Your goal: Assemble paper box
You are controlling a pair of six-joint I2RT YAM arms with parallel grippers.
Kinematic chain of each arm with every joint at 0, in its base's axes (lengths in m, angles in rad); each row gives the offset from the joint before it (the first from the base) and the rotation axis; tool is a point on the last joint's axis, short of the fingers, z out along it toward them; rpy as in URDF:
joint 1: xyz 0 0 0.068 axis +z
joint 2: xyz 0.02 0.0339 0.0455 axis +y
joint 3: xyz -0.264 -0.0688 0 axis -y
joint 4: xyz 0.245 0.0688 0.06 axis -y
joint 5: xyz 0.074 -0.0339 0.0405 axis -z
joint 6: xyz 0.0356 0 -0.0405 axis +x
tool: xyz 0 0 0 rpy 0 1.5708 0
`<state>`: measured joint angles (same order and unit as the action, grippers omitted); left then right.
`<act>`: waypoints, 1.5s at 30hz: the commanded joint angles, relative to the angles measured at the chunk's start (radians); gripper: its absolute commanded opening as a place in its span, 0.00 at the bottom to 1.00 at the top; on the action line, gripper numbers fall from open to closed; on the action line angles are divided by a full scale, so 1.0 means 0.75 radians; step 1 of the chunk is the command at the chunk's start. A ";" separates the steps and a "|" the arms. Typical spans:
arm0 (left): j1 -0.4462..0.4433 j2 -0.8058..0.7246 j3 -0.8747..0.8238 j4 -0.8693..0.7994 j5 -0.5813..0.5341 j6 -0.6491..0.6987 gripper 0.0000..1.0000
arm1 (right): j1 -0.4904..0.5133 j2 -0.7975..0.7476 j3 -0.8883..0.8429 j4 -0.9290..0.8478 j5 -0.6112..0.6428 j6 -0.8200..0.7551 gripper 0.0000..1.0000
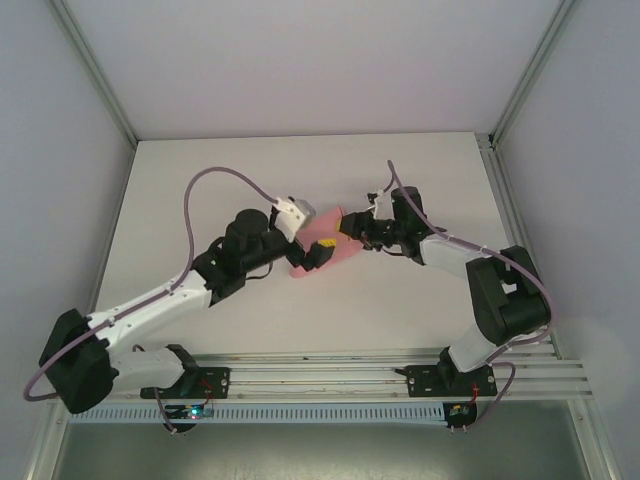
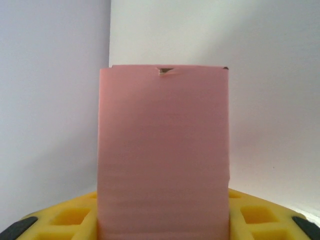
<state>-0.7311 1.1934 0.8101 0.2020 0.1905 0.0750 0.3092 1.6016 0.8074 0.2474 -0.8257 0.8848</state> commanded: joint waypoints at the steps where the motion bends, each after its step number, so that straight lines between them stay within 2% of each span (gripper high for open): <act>1: -0.036 0.045 -0.037 -0.171 -0.247 0.438 1.00 | -0.012 -0.074 0.051 -0.103 -0.011 0.145 0.37; 3: -0.108 0.082 -0.031 -0.175 -0.343 0.503 1.00 | -0.025 -0.117 0.057 -0.106 0.022 0.201 0.36; 7: -0.272 0.180 -0.028 -0.095 -0.690 0.634 1.00 | -0.070 -0.215 0.056 -0.159 0.093 0.406 0.36; 13: -0.309 0.311 -0.023 0.191 -0.931 0.755 1.00 | -0.078 -0.226 0.094 -0.333 -0.039 0.529 0.29; 16: -0.321 0.339 -0.028 0.279 -0.910 0.756 0.97 | -0.081 -0.213 0.077 -0.403 -0.073 0.507 0.29; 19: -0.327 0.359 -0.061 0.340 -0.883 0.799 0.91 | -0.095 -0.217 0.042 -0.363 -0.095 0.574 0.31; 25: -0.326 0.380 -0.075 0.302 -0.902 0.789 0.89 | -0.105 -0.229 0.045 -0.343 -0.107 0.635 0.31; 34: -0.326 0.336 -0.096 0.317 -0.888 0.778 0.56 | -0.107 -0.246 0.037 -0.339 -0.126 0.630 0.33; 36: -0.328 0.329 -0.093 0.308 -0.881 0.775 0.50 | -0.107 -0.250 0.040 -0.347 -0.128 0.614 0.41; 41: -0.320 0.315 -0.091 0.265 -0.834 0.757 0.41 | -0.107 -0.263 0.062 -0.414 -0.080 0.498 0.51; 43: -0.318 0.302 -0.077 0.193 -0.805 0.713 0.41 | -0.107 -0.281 0.092 -0.504 -0.015 0.384 0.57; 45: -0.311 0.283 -0.076 0.137 -0.764 0.673 0.41 | -0.109 -0.312 0.152 -0.650 0.099 0.199 0.70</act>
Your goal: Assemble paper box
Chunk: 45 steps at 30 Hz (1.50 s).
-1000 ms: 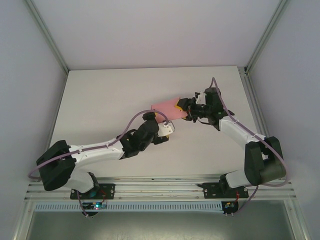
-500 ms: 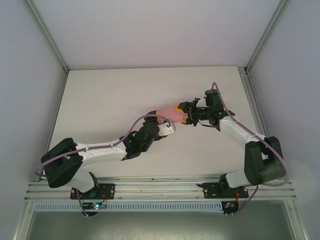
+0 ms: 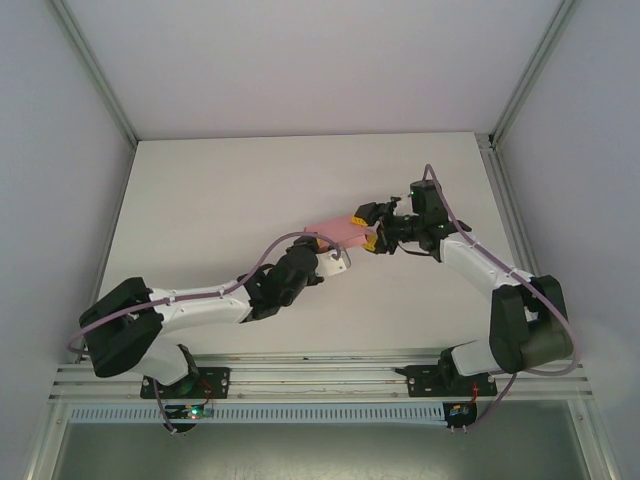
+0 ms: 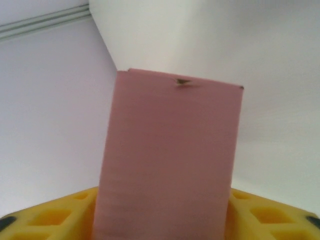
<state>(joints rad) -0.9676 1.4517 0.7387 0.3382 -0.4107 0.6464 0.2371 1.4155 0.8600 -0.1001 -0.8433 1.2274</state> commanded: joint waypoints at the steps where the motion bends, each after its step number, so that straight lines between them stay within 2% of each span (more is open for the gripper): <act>1: 0.009 -0.075 0.015 -0.070 0.054 -0.111 0.41 | -0.018 -0.090 0.121 -0.269 0.204 -0.378 0.78; 2: 0.018 -0.091 0.015 -0.106 0.083 -0.128 0.41 | -0.020 -0.120 0.152 -0.330 0.285 -0.479 0.96; 3: 0.030 -0.107 0.021 -0.159 0.112 -0.146 0.41 | -0.025 -0.157 0.174 -0.371 0.362 -0.568 0.98; 6: 0.088 -0.157 0.067 -0.416 0.280 -0.223 0.39 | -0.031 -0.304 0.197 -0.407 0.678 -0.821 0.98; 8: 0.156 -0.177 0.113 -0.607 0.449 -0.258 0.37 | 0.005 -0.414 0.193 -0.421 0.972 -1.029 0.98; 10: 0.218 -0.185 0.147 -0.731 0.535 -0.276 0.36 | 0.034 -0.516 0.125 -0.353 1.104 -1.206 0.98; 12: 0.282 -0.173 0.195 -0.934 0.708 -0.200 0.48 | 0.019 -0.615 -0.008 -0.196 1.076 -1.193 0.98; 13: 0.302 -0.155 0.221 -1.029 0.772 -0.147 0.45 | 0.011 -0.665 -0.106 -0.065 1.010 -1.184 0.98; 15: 0.321 -0.109 0.280 -1.132 0.775 -0.130 0.39 | 0.005 -0.707 -0.219 0.124 0.824 -1.219 0.98; 18: 0.360 -0.047 0.365 -1.272 0.863 -0.084 0.42 | 0.042 -0.639 -0.160 0.008 0.547 -1.383 0.98; 20: 0.383 -0.013 0.400 -1.319 0.901 -0.051 0.43 | 0.122 -0.578 -0.102 -0.113 0.491 -1.505 0.97; 24: 0.430 0.039 0.452 -1.333 0.976 -0.030 0.41 | 0.298 -0.445 0.006 -0.317 0.501 -1.717 0.84; 27: 0.452 0.062 0.467 -1.337 1.021 -0.010 0.41 | 0.367 -0.366 0.052 -0.415 0.489 -1.792 0.79; 33: 0.456 0.109 0.493 -1.369 1.019 0.027 0.41 | 0.413 -0.209 0.120 -0.388 0.585 -1.844 0.62; 38: 0.457 0.157 0.531 -1.382 0.993 0.006 0.40 | 0.443 -0.104 0.213 -0.482 0.630 -1.877 0.39; 40: 0.456 0.165 0.537 -1.381 0.987 -0.002 0.40 | 0.450 -0.081 0.228 -0.524 0.674 -1.866 0.35; 45: 0.456 0.165 0.536 -1.372 0.991 0.003 0.39 | 0.457 -0.063 0.205 -0.554 0.750 -1.859 0.34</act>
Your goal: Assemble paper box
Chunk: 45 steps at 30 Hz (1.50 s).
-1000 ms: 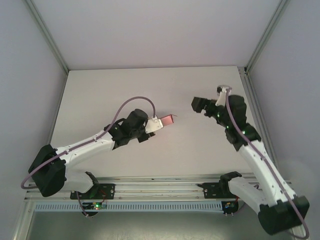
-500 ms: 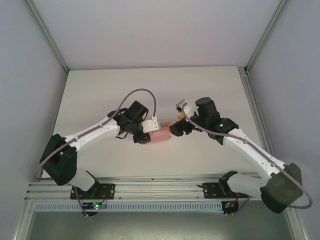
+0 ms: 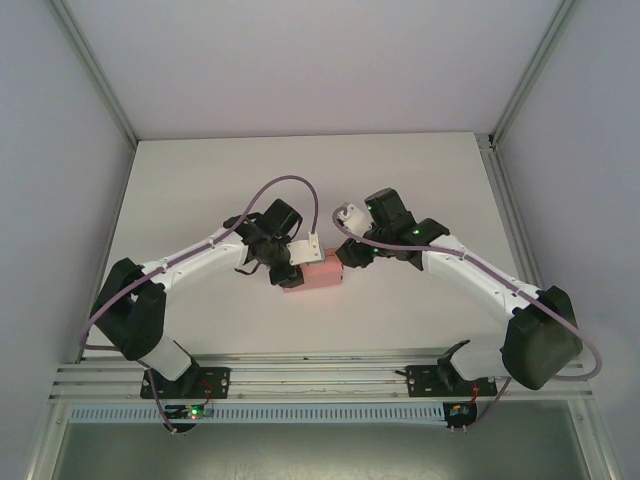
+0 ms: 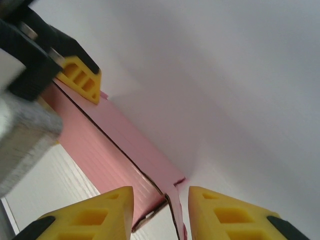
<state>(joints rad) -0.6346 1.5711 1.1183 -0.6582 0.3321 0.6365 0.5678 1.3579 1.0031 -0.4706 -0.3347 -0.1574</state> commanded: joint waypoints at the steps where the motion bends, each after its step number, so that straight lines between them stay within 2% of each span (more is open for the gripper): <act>1: 0.012 0.006 0.031 -0.045 -0.001 0.020 0.40 | 0.016 0.017 0.014 -0.059 0.076 -0.008 0.32; 4: 0.012 0.013 0.043 -0.051 -0.003 0.018 0.40 | 0.021 0.026 0.028 -0.038 0.070 0.006 0.19; 10: 0.012 0.012 0.047 -0.019 -0.006 -0.025 0.39 | 0.066 0.071 0.101 -0.074 0.030 0.100 0.00; 13: 0.012 0.011 0.037 0.027 -0.020 -0.056 0.39 | 0.113 0.082 0.113 -0.076 0.055 0.225 0.00; 20: 0.012 0.052 0.059 0.066 -0.054 -0.084 0.39 | 0.169 0.100 0.023 0.191 0.046 0.673 0.00; 25: 0.012 0.068 0.077 0.076 -0.060 -0.103 0.39 | 0.167 0.109 -0.042 0.357 -0.042 0.855 0.00; 31: 0.012 0.062 0.065 0.095 -0.039 -0.099 0.39 | 0.171 0.168 -0.095 0.383 0.012 0.774 0.00; 35: 0.012 0.062 0.067 0.091 -0.061 -0.102 0.39 | 0.181 0.188 -0.132 0.372 -0.026 0.673 0.00; 39: 0.013 0.058 0.061 0.103 -0.063 -0.105 0.39 | 0.194 0.182 -0.239 0.408 0.064 0.538 0.00; 45: 0.012 0.060 0.079 0.092 -0.072 -0.116 0.39 | 0.210 0.103 -0.444 0.636 0.057 0.508 0.00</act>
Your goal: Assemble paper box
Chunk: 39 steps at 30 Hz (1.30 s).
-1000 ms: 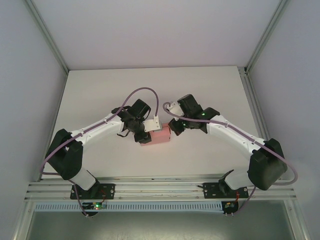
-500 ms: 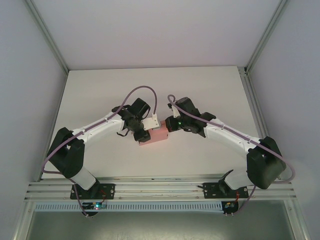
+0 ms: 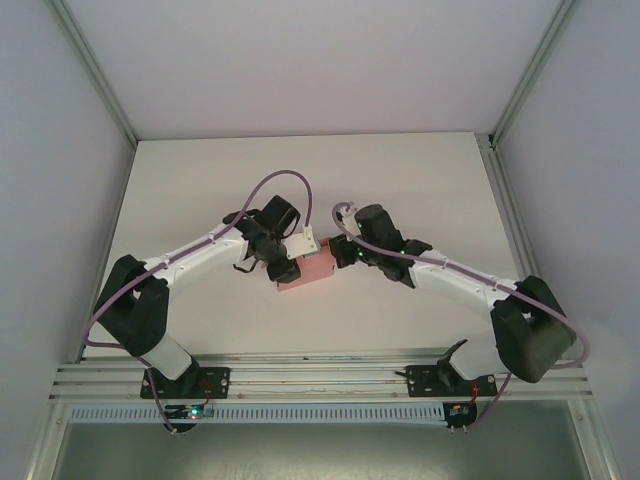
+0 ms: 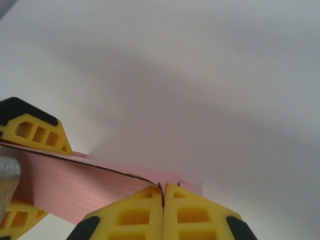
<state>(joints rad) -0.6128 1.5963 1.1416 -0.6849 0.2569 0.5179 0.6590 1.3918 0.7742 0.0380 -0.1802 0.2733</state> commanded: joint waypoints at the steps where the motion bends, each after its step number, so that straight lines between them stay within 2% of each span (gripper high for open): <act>1: -0.016 0.026 0.051 0.126 0.030 0.040 0.39 | 0.090 0.050 -0.161 -0.020 -0.146 -0.060 0.00; 5: -0.017 0.029 0.064 0.121 0.020 0.022 0.40 | 0.106 0.048 -0.199 0.020 -0.148 -0.034 0.00; 10: -0.017 0.031 0.076 0.111 0.026 0.012 0.44 | 0.136 0.019 -0.252 0.046 0.002 -0.039 0.00; 16: -0.017 0.026 0.099 0.093 0.037 -0.006 0.46 | 0.140 -0.014 -0.292 0.057 0.098 -0.005 0.00; 19: -0.017 0.020 0.126 0.076 0.052 -0.032 0.55 | 0.147 -0.045 -0.273 0.054 0.139 0.025 0.00; 21: -0.016 0.009 0.141 0.059 0.065 -0.044 0.65 | 0.154 -0.063 -0.252 0.040 0.160 0.035 0.00; 23: -0.017 -0.014 0.145 0.051 0.081 -0.049 0.80 | 0.159 -0.078 -0.217 0.002 0.197 0.044 0.00; 25: -0.019 -0.046 0.139 0.059 0.087 -0.073 0.87 | 0.171 -0.091 -0.189 -0.037 0.252 0.061 0.00; 26: -0.019 -0.067 0.135 0.064 0.088 -0.086 0.99 | 0.176 -0.095 -0.180 -0.053 0.275 0.065 0.00; 28: -0.019 -0.113 0.121 0.070 0.087 -0.118 1.00 | 0.187 -0.105 -0.171 -0.072 0.320 0.075 0.00; 31: -0.018 -0.204 0.088 0.091 -0.035 -0.267 1.00 | 0.200 -0.111 -0.168 -0.085 0.377 0.097 0.00; 36: -0.021 -0.368 0.046 -0.014 -0.314 -0.660 1.00 | 0.245 -0.099 -0.157 -0.111 0.508 0.129 0.00; 39: -0.021 -0.463 -0.033 -0.092 -0.326 -0.854 0.97 | 0.273 -0.095 -0.130 -0.148 0.599 0.123 0.00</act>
<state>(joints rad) -0.6209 1.2957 1.1709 -0.6598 0.0921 0.1017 0.8433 1.3056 0.6659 0.0597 0.1730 0.3466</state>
